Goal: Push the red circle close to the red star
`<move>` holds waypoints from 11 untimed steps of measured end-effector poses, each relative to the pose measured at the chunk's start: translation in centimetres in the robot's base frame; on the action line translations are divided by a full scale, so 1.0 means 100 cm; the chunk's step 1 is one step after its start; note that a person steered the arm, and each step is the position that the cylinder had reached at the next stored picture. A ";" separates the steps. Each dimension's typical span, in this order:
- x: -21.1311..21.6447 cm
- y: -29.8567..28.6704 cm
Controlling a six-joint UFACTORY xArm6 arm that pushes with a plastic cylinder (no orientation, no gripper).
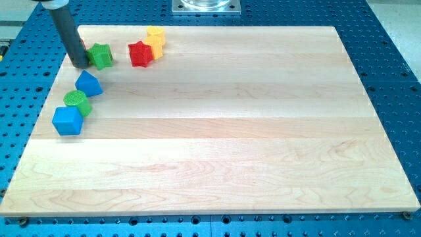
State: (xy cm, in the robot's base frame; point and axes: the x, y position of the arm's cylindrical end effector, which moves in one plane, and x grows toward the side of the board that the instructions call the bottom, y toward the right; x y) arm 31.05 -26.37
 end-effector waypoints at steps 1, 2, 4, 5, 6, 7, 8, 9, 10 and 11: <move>0.019 -0.040; 0.015 -0.041; -0.041 -0.027; -0.041 0.004; -0.075 -0.026; -0.085 -0.004; -0.075 0.052; -0.075 0.042; -0.070 0.036; -0.068 0.046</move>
